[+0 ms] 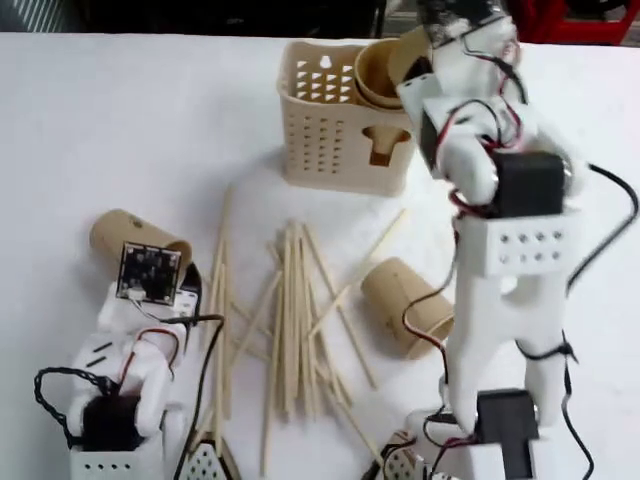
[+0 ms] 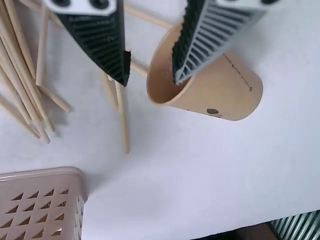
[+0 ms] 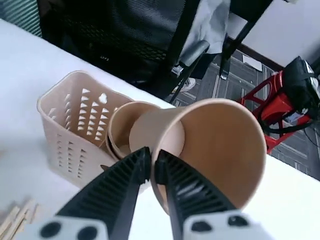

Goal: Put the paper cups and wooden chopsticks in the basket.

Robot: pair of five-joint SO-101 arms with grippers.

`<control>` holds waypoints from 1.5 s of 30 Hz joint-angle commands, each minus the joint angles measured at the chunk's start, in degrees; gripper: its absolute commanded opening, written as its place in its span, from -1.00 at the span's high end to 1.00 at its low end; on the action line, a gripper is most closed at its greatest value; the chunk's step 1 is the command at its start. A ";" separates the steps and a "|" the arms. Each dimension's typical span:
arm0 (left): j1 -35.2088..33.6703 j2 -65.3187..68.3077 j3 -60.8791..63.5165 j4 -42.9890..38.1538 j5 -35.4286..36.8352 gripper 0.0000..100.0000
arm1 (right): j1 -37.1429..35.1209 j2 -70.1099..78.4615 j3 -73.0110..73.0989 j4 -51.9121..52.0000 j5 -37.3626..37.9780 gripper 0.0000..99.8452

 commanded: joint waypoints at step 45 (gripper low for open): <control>-0.40 -0.40 -0.18 -1.32 0.09 0.69 | -3.56 10.42 -6.68 -5.32 3.96 0.86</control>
